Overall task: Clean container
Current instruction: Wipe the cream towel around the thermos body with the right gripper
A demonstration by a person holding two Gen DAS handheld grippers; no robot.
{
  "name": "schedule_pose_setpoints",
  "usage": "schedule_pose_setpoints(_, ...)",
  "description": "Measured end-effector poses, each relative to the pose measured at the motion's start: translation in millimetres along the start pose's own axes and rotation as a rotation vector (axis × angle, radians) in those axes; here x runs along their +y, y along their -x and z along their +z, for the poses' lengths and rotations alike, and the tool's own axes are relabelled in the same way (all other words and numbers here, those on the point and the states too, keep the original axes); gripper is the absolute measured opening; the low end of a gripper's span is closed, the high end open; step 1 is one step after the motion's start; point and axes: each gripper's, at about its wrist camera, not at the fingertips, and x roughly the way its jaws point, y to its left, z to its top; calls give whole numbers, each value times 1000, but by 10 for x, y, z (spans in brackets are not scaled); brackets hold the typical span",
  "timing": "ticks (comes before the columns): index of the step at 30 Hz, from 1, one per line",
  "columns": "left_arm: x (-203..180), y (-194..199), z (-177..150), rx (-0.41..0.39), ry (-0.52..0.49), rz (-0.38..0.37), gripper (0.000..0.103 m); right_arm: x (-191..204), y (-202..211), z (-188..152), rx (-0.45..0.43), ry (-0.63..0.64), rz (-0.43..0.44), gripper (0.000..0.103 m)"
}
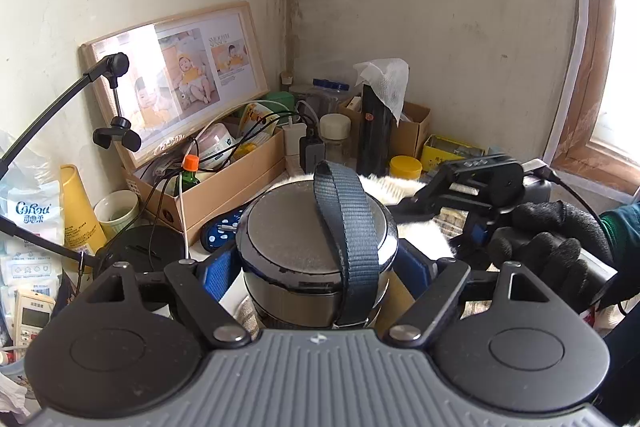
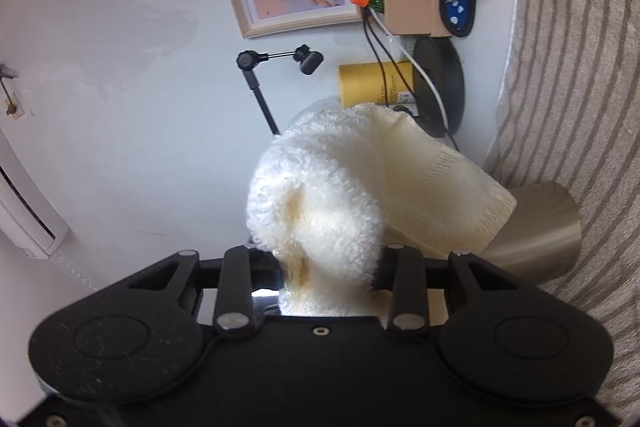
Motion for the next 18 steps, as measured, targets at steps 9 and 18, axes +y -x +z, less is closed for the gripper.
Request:
schedule_pose_setpoints(9,-46,-30,20,16,-14,20,82,-227,-9,115,38,25,-130,33)
schedule_pose_setpoints(18,-51,-34,39,27,-23,22,82,-635,-58,248,68,-33,-243,33)
